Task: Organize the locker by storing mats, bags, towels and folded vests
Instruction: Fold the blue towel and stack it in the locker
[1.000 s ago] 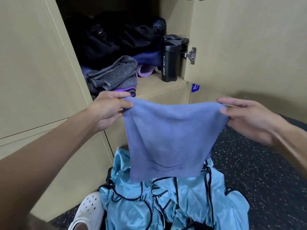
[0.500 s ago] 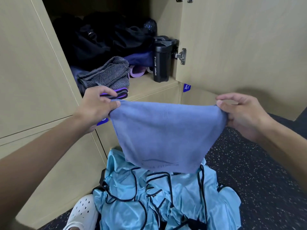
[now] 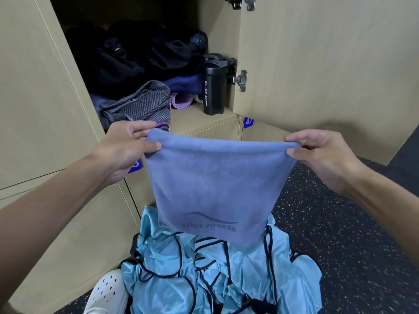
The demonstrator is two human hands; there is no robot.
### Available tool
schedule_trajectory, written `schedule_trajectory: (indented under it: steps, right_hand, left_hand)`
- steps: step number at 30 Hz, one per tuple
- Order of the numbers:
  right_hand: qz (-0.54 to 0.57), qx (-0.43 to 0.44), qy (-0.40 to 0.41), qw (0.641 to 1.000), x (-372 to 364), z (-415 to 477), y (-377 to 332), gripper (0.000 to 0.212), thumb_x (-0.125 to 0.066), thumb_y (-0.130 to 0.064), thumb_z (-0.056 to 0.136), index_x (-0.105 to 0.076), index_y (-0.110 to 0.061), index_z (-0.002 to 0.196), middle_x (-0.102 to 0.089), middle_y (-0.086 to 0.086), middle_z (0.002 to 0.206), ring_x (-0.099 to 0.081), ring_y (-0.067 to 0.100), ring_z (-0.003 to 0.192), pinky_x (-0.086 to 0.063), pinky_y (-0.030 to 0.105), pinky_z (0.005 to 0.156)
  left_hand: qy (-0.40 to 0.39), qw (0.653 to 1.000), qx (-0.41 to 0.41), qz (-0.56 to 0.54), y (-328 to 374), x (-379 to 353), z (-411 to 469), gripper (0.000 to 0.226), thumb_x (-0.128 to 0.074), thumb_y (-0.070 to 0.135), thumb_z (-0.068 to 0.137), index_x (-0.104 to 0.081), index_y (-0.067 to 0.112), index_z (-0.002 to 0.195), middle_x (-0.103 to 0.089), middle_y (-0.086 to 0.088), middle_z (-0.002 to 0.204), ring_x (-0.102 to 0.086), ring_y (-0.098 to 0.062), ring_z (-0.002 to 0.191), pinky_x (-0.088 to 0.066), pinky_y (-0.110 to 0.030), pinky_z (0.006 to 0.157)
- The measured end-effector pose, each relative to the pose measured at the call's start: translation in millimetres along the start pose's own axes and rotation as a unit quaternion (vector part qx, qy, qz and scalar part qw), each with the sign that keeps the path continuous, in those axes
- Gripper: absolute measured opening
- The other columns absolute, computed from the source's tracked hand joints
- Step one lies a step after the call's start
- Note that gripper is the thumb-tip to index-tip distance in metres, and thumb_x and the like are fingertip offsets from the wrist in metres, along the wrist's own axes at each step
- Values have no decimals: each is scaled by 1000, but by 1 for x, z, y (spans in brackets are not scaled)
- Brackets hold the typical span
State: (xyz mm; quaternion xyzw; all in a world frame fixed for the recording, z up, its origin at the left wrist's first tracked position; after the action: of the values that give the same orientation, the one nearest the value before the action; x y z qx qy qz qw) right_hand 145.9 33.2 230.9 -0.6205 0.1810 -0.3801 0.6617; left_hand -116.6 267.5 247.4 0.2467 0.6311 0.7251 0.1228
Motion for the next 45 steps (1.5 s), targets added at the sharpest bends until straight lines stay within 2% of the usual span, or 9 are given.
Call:
schedule_trajectory:
  steps: [4, 7, 14, 17, 20, 25, 30, 35, 45]
  right_hand:
    - [-37, 25, 5, 999, 0, -1, -1, 16, -65, 6, 87, -70, -8, 94, -61, 6, 73, -46, 15, 63, -44, 22, 63]
    - [-40, 30, 20, 999, 2, 0, -1, 10, -66, 0, 89, -71, -4, 97, -62, 9, 77, -46, 17, 67, -43, 27, 66]
    - [74, -26, 40, 996, 4, 1, -1, 9, -62, -6, 94, -70, -5, 90, -66, 12, 91, -62, 18, 83, -58, 31, 85]
    - [104, -40, 14, 994, 9, 4, -1, 24, -66, 1, 88, -66, -1, 112, -68, 8, 98, -66, 15, 90, -52, 28, 91]
    - [20, -16, -7, 1000, 10, 3, 0, 42, -66, 7, 86, -60, -4, 126, -69, 6, 103, -65, 9, 89, -50, 16, 83]
    - [-88, 38, 27, 995, 12, 3, 2, 23, -67, -2, 89, -69, -12, 110, -70, 4, 94, -58, 1, 70, -44, 4, 63]
    - [-143, 38, 23, 989, 17, 3, 4, 9, -64, -9, 93, -72, -5, 91, -59, 9, 76, -47, 13, 63, -42, 19, 53]
    - [-232, 39, 35, 971, 17, 3, 6, 36, -54, -21, 100, -55, 11, 83, -37, 6, 68, -30, 17, 59, -25, 29, 52]
    - [-90, -46, -66, 993, -11, -10, -11, 16, -47, 2, 97, -52, -10, 88, -49, 8, 59, -50, 19, 39, -43, 24, 43]
  left_hand:
    - [30, 992, -56, 107, -6, 2, -1, 31, -72, -6, 83, -68, 22, 95, -68, 6, 60, -60, -21, 68, -51, -37, 72]
    - [55, 990, -71, 112, -8, 3, 0, 17, -75, 3, 85, -65, 16, 84, -60, -7, 57, -53, -25, 64, -52, -52, 64]
    - [6, 1000, 5, 23, -1, -3, -2, 9, -68, 4, 90, -73, 11, 90, -70, -6, 88, -65, -8, 71, -56, -19, 63]
    - [-31, 999, 38, -14, 1, -3, -2, 29, -65, -9, 87, -69, 12, 106, -72, -5, 92, -68, -3, 69, -56, -12, 67]
    - [-21, 1000, 12, 11, 1, -2, -2, 38, -63, -16, 85, -67, 12, 109, -72, -7, 92, -68, -7, 75, -56, -16, 76]
    - [1, 994, -51, 99, 0, -2, -2, 26, -67, -10, 85, -70, 16, 89, -72, -3, 78, -66, -3, 62, -56, -13, 65]
    - [8, 979, -92, 180, -2, 0, 1, 16, -69, 12, 91, -72, 14, 76, -60, -11, 71, -50, -18, 64, -46, -29, 61]
    - [16, 980, -95, 172, -3, -5, -1, 20, -66, 17, 94, -68, 7, 78, -66, -26, 81, -56, -24, 68, -52, -31, 67]
    - [17, 997, -52, 48, 1, -46, -12, 20, -61, 12, 96, -59, -3, 83, -66, -10, 63, -56, -17, 51, -56, -26, 53]
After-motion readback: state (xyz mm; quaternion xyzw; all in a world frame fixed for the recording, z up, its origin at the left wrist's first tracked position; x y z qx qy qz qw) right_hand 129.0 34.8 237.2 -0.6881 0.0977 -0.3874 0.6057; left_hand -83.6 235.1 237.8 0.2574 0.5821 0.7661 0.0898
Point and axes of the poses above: each hand's wrist, its own z-axis towards the middle knuckle, its own x-axis out of the back of the hand, y = z × x, the point moved 1 cm from there along z, towards the middle knuckle
